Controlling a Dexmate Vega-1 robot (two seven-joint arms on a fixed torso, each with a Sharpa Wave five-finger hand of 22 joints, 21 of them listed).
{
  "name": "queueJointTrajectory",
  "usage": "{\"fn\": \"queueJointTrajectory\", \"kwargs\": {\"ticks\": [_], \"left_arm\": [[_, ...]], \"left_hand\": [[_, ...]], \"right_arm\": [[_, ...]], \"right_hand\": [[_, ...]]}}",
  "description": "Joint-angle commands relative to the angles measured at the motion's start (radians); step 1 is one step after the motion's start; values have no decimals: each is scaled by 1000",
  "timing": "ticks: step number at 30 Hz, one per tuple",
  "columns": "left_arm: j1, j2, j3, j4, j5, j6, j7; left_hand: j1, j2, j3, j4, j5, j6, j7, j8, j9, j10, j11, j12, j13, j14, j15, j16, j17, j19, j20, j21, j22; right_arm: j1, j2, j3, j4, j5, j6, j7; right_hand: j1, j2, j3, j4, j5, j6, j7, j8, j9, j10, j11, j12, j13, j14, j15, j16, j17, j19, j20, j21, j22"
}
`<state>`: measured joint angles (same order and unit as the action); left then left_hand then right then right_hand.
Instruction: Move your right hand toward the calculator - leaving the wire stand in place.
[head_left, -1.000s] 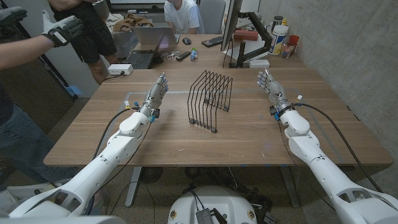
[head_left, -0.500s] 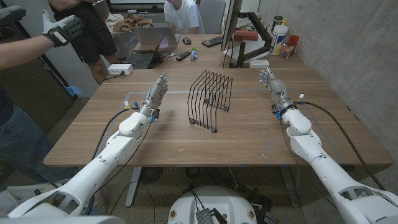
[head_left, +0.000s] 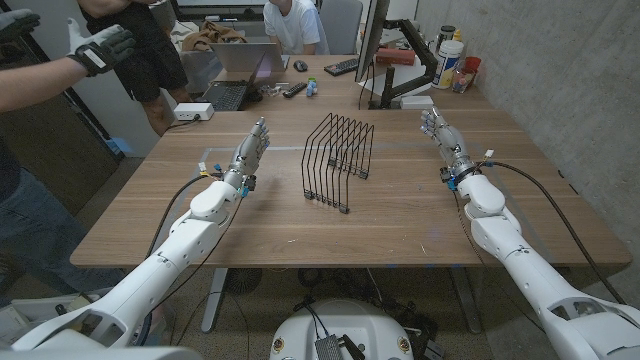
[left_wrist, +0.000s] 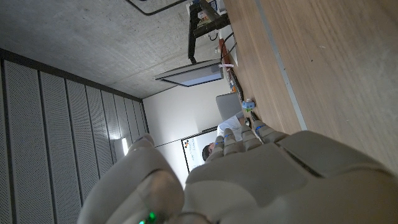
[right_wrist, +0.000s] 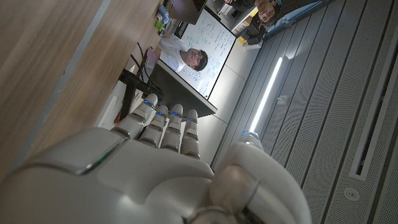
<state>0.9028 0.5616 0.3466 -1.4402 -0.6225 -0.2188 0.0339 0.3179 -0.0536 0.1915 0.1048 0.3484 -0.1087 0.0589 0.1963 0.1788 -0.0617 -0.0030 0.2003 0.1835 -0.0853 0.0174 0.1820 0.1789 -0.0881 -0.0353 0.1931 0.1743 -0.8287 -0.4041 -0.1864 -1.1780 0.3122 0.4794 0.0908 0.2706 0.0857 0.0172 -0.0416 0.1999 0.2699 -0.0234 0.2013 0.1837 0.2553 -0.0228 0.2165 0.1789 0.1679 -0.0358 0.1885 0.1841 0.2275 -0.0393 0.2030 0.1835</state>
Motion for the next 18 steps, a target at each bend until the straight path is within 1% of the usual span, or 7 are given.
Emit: {"fn": "queueJointTrajectory", "kwargs": {"ticks": [1, 12, 18], "left_arm": [[14, 11, -4, -27, 1, 13, 17], [21, 26, -6, -54, 4, 31, 26], [26, 28, -7, -65, 3, 41, 37]], "left_hand": [[7, 5, -3, -5, -4, 4, -4, 5, 5, 4, -3, 7, 6, -1, -1, 8, 6, -12, -15, 4, 5], [9, 7, -4, -7, -6, 7, -9, 6, 5, 5, -10, 7, 6, -2, -4, 8, 6, -14, -13, 4, 5], [10, 8, -5, -7, -7, 13, -17, 7, 5, 9, -13, 8, 6, -2, -9, 8, 6, -15, -10, 4, 5]], "right_arm": [[13, -18, -9, 35, -33, 51, -14], [25, -29, -13, 60, -40, 77, -18], [32, -37, -17, 74, -53, 94, -24]], "right_hand": [[10, -1, -1, -9, 4, 1, -6, 1, 5, 0, -4, 1, 6, -4, -15, -3, 1, -6, -56, -1, 4], [14, 0, 1, -12, 4, 1, -11, 0, 5, -2, -9, -1, 6, -5, -14, -2, 1, -9, -54, -2, 3], [16, 1, 1, -13, 4, 2, -14, 0, 5, -2, -9, -1, 6, -6, -15, -3, 1, -13, -51, -3, 3]]}}
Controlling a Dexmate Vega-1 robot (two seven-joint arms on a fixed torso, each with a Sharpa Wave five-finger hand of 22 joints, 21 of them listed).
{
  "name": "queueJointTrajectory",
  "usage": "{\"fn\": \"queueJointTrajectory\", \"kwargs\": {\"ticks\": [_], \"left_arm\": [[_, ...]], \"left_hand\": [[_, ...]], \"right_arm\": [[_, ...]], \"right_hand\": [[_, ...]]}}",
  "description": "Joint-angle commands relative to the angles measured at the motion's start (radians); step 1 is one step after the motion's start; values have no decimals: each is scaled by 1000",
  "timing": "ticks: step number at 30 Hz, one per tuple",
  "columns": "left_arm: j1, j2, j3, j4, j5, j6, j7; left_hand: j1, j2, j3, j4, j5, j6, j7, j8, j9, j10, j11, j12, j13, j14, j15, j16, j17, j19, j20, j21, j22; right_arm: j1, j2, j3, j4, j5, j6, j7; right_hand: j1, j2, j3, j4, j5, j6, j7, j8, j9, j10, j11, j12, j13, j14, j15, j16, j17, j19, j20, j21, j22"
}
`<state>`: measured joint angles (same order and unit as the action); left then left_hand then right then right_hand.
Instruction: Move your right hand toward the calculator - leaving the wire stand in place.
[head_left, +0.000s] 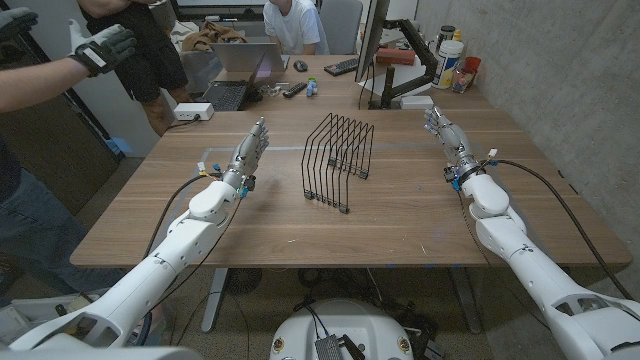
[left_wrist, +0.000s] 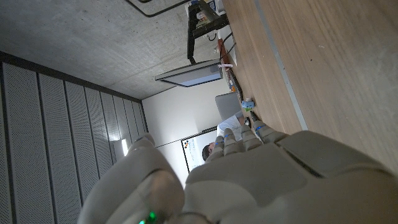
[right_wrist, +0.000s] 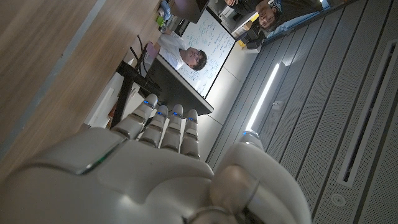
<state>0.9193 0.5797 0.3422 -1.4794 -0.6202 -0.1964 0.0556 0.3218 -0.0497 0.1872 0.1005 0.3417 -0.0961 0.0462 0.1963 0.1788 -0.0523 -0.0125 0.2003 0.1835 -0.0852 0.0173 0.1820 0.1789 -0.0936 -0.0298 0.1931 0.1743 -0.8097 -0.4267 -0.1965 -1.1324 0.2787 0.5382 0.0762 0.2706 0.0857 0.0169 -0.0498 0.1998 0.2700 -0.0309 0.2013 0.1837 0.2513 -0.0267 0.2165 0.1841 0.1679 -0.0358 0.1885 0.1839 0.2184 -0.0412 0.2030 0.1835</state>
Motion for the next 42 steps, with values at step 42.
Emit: {"fn": "queueJointTrajectory", "kwargs": {"ticks": [42], "left_arm": [[34, 41, -10, -89, -1, 65, 45]], "left_hand": [[16, 13, -6, -8, -7, 12, -25, 5, 6, -1, -20, 5, 6, -15, -22, 4, 6, -16, 67, 5, 6]], "right_arm": [[76, -76, -64, 168, -181, 204, -139]], "right_hand": [[47, 4, 13, -25, 5, 23, -56, 4, 7, 13, -40, 1, 1, 12, -19, 3, 1, -2, -47, 0, 3]]}}
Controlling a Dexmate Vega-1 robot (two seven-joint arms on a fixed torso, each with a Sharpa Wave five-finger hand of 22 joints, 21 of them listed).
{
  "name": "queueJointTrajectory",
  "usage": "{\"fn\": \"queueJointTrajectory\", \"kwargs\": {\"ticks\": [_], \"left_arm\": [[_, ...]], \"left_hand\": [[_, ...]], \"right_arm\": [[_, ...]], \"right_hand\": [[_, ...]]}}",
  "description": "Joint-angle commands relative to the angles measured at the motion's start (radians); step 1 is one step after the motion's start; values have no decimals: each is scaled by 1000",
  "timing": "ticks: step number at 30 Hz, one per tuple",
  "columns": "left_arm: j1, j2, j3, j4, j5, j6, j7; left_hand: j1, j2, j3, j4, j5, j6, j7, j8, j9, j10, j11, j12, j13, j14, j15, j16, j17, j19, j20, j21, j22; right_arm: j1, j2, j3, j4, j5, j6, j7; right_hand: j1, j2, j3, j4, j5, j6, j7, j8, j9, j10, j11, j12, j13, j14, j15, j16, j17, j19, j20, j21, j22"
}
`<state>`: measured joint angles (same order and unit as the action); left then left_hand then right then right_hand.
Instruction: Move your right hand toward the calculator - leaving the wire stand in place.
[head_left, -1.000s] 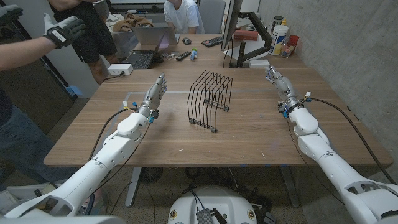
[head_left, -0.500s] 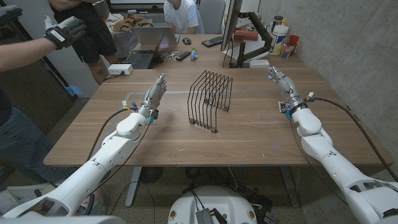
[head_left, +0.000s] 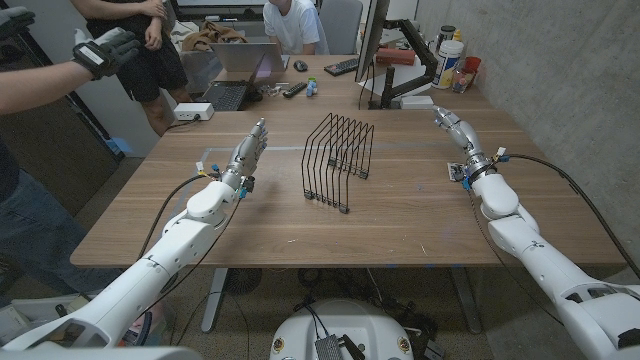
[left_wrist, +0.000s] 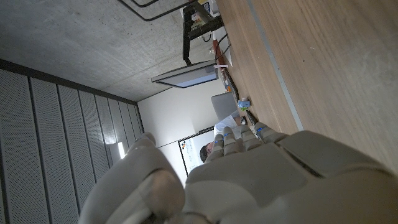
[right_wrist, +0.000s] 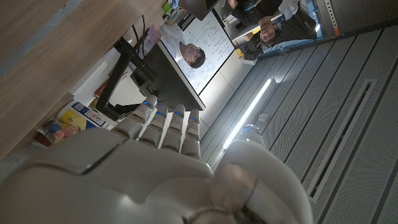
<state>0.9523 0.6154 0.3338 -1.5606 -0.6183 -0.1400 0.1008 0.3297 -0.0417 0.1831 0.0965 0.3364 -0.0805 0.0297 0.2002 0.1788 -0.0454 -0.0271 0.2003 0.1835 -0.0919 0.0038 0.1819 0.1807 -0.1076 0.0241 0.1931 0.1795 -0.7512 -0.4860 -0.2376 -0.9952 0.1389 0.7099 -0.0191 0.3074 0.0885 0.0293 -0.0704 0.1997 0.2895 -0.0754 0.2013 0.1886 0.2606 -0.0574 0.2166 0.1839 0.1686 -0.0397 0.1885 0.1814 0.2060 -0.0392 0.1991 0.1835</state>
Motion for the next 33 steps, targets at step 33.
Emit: {"fn": "queueJointTrajectory", "kwargs": {"ticks": [33], "left_arm": [[6, 12, -6, -19, -5, 10, 1]], "left_hand": [[11, 10, -7, -5, -8, -6, -15, -3, 6, -17, -15, 2, 6, -23, 13, 3, 5, -14, 48, 4, 3]], "right_arm": [[66, -84, -90, 103, -215, 92, -184]], "right_hand": [[36, 6, 11, -21, 6, 18, -63, 5, 3, -24, -35, -9, 2, 3, -11, -3, 3, -1, -39, 0, 3]]}}
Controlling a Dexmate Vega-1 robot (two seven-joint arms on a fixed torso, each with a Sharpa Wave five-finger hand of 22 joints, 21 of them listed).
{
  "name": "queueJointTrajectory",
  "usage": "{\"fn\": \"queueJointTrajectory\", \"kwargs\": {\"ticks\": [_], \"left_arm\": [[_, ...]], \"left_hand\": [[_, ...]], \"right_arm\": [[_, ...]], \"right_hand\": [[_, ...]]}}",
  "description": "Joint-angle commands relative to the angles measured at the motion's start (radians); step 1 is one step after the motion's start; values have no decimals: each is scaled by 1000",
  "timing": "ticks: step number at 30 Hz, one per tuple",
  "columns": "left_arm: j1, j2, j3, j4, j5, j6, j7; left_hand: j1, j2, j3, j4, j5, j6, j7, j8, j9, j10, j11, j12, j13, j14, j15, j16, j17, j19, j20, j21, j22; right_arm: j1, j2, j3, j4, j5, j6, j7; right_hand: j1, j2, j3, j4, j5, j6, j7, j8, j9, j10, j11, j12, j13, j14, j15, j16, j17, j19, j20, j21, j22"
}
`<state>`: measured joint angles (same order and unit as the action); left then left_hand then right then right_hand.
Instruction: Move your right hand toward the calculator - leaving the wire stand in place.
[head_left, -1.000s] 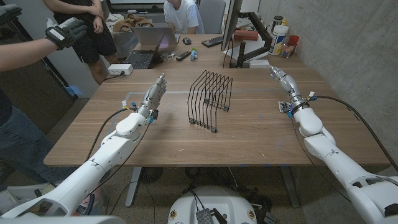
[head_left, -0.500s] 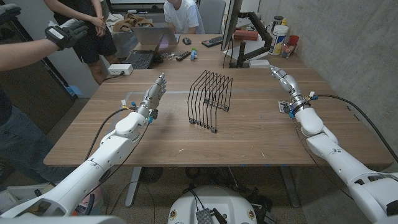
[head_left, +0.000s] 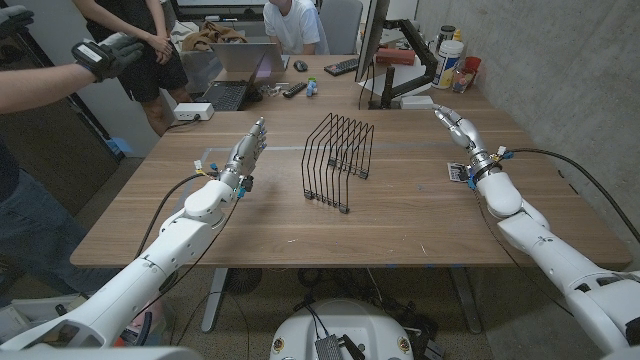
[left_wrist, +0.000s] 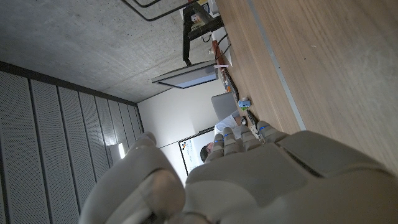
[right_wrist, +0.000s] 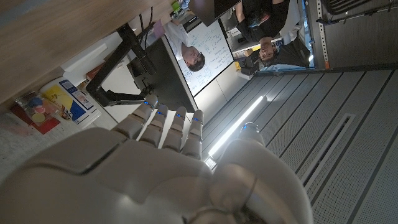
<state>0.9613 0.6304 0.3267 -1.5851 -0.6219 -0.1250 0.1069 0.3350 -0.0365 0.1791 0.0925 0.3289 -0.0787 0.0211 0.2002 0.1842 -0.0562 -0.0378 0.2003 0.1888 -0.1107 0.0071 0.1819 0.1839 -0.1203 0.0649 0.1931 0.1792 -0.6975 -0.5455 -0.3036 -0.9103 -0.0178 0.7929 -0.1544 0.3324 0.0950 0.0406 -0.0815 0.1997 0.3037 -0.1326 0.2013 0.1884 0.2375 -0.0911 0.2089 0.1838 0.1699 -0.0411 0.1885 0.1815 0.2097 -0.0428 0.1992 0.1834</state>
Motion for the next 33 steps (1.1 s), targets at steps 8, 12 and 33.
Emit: {"fn": "queueJointTrajectory", "kwargs": {"ticks": [8, 12, 33], "left_arm": [[-7, -10, 1, 18, -1, -19, -9], [-6, -9, 0, 16, 1, -20, -6], [0, -13, -1, 14, 4, -30, 0]], "left_hand": [[6, 6, -4, -1, -2, -8, -6, -3, 1, -7, -8, 2, 1, -2, 18, 5, 2, -2, 11, 4, 3], [7, 7, -5, -1, -2, -8, -7, -3, 1, -7, -7, 2, 1, -4, 22, 4, 2, -2, 13, 5, 3], [9, 10, -7, -2, -5, -21, -6, -8, 2, -13, -10, 1, 2, -2, 60, 7, 3, -4, 18, 6, 4]], "right_arm": [[21, -37, -38, 31, -84, 11, -64], [17, -45, -39, 22, -91, -1, -71], [32, -80, -65, 35, -194, -4, -155]], "right_hand": [[23, 3, 5, -16, 6, 2, -7, 4, 4, -15, -4, -7, 2, -2, -9, -4, 2, -8, -31, -1, 2], [26, 4, 7, -18, 5, 1, -9, 3, 4, -16, -5, -6, 2, -2, -6, -4, 2, -9, -31, -1, 2], [50, 5, 16, -32, 4, 0, -16, 1, 4, -19, -6, -5, 2, -19, 9, -9, 1, -17, -23, -2, 2]]}}
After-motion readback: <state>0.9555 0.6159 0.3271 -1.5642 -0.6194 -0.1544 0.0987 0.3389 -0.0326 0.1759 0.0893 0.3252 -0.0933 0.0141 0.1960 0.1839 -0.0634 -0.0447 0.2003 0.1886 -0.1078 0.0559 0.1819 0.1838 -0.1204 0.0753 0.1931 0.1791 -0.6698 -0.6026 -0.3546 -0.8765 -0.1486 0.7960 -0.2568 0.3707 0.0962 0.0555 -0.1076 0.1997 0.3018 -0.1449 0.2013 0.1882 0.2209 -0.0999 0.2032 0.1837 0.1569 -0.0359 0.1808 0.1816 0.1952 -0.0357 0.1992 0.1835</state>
